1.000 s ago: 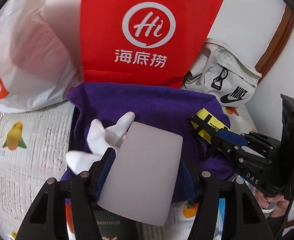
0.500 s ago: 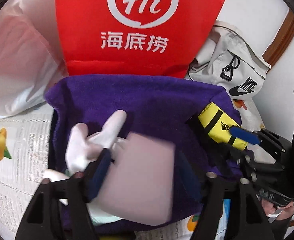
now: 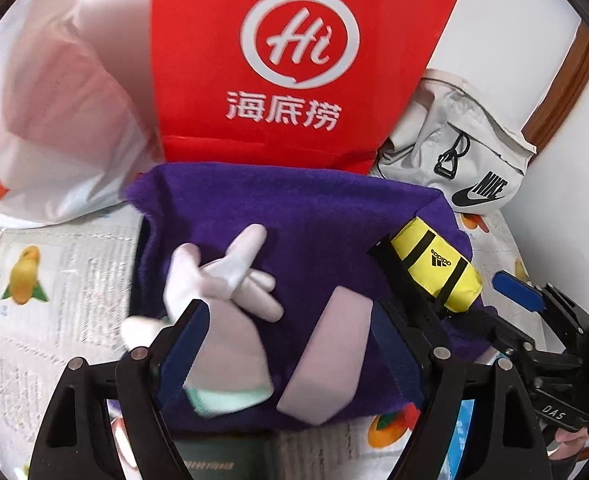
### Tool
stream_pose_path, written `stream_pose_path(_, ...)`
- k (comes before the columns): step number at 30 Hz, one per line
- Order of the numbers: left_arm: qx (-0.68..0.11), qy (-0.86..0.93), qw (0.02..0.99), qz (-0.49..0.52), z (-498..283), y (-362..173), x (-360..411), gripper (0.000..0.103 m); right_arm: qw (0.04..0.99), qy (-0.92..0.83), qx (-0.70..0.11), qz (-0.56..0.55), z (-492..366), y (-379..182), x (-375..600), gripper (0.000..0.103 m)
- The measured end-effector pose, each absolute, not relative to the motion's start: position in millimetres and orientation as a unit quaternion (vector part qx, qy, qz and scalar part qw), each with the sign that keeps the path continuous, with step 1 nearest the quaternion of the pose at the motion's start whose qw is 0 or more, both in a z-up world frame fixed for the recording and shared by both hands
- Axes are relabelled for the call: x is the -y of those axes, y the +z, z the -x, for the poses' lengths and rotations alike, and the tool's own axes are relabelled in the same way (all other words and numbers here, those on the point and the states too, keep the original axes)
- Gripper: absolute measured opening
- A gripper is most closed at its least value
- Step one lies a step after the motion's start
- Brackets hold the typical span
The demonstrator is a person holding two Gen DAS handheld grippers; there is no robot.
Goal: Organize soft objects
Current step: 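Lift both open tools away from the purple towel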
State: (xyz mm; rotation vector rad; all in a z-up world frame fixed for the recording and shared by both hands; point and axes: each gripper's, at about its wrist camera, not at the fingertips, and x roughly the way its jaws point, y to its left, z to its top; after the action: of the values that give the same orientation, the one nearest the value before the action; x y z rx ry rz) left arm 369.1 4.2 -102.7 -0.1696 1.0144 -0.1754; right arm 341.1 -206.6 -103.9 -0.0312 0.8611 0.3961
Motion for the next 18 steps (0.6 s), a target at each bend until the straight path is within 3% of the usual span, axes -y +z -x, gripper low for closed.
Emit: stream_pose_path(18,-0.442,-0.052,0.891,0.093,-256.9,-68.5,-50.5,0.08,0.882,0.211,-0.421,0.002,-214.7,-81.0,193.7,0.064)
